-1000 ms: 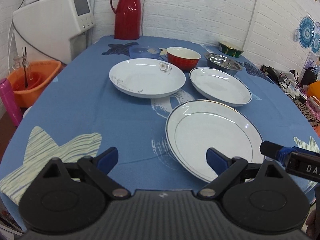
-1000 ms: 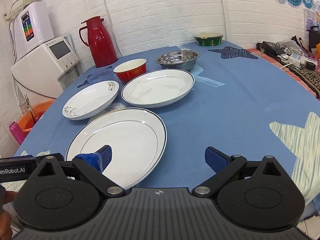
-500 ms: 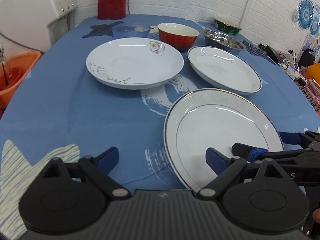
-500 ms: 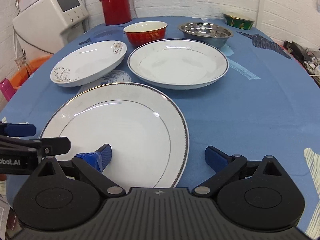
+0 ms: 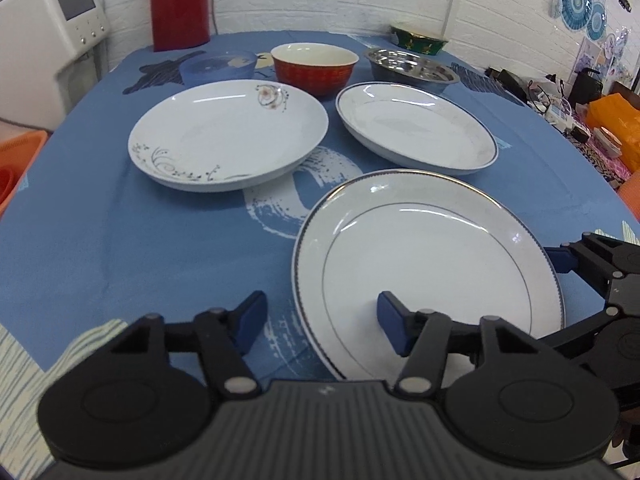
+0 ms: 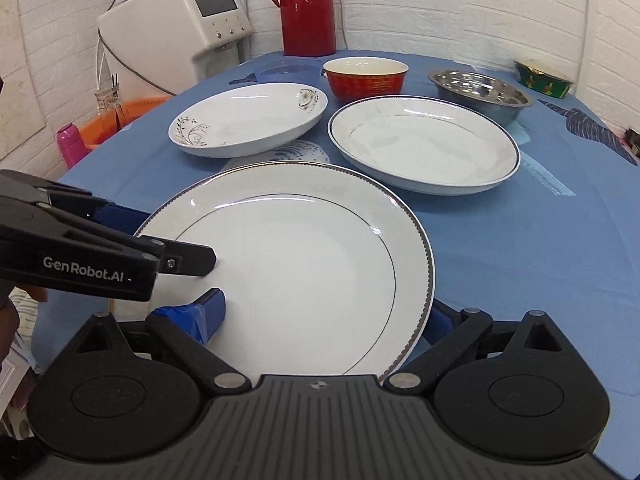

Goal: Organize plates and bowls
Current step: 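Reach both grippers to the large dark-rimmed white plate and grip its rim, then lift the large plate with both grippers and carry it toward the table edge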

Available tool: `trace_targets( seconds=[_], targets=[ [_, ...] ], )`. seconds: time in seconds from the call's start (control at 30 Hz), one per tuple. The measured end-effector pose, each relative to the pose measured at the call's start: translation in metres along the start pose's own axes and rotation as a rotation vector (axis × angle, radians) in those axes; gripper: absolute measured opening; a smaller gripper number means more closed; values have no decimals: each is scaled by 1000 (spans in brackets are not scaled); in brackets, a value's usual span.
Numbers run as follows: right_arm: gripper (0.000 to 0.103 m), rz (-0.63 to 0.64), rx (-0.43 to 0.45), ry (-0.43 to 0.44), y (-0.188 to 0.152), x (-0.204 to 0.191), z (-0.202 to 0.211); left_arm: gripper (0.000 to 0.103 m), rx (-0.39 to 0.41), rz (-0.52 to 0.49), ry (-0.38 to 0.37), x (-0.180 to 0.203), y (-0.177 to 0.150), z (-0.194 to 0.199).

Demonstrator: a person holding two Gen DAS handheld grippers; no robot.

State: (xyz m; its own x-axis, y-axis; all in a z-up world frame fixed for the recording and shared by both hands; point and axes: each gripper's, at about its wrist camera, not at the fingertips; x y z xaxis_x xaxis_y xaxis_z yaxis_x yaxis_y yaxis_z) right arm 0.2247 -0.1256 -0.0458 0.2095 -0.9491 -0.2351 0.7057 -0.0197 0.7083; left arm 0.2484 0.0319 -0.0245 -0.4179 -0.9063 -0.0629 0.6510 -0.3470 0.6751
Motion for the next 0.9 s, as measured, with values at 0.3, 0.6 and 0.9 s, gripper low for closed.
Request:
trace_targets(
  seconds=[0.3, 0.6, 0.9],
  targets=[
    [69, -38, -13, -3, -2, -8, 12, 13, 9, 80, -10, -9, 1, 7],
    [70, -19, 22, 124, 3, -67, 4, 13, 36, 119, 133, -56, -20, 55],
    [70, 29, -40, 188, 2, -112, -31, 15, -1, 205, 204, -105, -53, 59]
  ],
)
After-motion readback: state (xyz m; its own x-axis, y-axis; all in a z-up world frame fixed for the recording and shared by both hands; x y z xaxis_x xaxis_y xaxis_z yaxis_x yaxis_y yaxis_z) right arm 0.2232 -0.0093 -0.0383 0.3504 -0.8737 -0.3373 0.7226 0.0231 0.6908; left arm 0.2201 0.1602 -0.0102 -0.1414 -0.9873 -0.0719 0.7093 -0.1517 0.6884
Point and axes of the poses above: each gripper's, at about its wrist camera, not at the fingertips, and z roughly against the way its jaws point, x to its right, y to its top, and after that the axes turned 14 degrees about -z, right-handed
